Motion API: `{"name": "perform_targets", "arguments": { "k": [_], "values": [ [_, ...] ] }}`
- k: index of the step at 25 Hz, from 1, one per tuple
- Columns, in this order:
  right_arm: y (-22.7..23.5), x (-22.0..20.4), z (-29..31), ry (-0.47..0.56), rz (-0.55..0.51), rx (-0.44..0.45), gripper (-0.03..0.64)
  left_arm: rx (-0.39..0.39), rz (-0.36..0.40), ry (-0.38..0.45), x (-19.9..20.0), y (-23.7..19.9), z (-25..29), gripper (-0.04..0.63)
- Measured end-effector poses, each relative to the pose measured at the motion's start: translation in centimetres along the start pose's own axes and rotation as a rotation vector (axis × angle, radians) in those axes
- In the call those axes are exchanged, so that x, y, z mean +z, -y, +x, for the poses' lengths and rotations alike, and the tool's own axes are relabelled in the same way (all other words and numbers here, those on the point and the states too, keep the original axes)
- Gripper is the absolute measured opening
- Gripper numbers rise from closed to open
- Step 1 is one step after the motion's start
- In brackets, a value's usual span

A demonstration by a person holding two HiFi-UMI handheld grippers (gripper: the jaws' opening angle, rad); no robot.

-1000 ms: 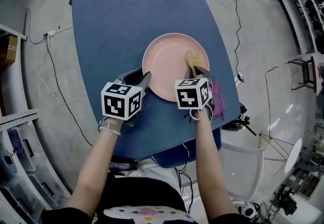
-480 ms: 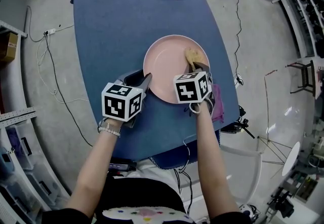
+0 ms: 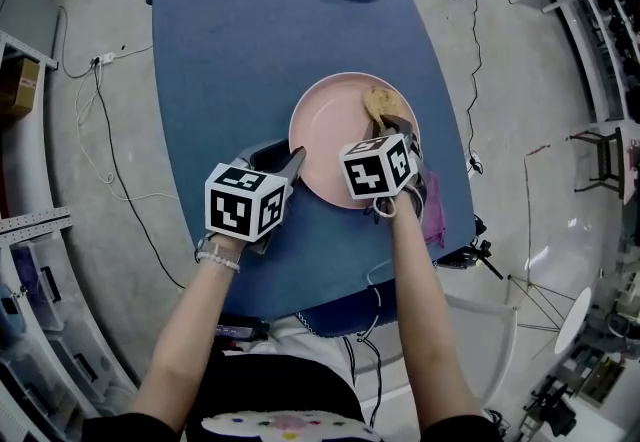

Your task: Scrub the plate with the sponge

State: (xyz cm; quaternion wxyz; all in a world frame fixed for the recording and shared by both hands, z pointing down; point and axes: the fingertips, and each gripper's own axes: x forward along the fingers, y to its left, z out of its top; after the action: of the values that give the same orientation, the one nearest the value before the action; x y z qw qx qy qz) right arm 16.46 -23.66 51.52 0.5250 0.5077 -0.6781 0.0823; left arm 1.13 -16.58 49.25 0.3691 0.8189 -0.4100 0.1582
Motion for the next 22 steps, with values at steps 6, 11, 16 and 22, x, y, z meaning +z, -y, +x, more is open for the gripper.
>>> {"name": "perform_targets", "arguments": {
  "k": [6,11,16,22],
  "values": [
    [-0.8,1.7,0.5,0.056,-0.053,0.031,0.04,-0.003,-0.004,-0.002,0.1,0.0,0.2,0.12],
    [-2.3,2.8,0.4,0.099,-0.12,0.054,0.04,-0.003,-0.004,-0.002,0.0,0.1,0.2,0.12],
    [-4.4,4.1,-0.2,0.153,-0.163,0.122,0.04,0.0,-0.004,-0.001,0.0,0.1,0.2,0.12],
    [-7.3,4.9,-1.2,0.203,-0.247,0.183,0.04,0.004,0.0,0.0,0.1,0.0,0.2,0.12]
  ]
}}
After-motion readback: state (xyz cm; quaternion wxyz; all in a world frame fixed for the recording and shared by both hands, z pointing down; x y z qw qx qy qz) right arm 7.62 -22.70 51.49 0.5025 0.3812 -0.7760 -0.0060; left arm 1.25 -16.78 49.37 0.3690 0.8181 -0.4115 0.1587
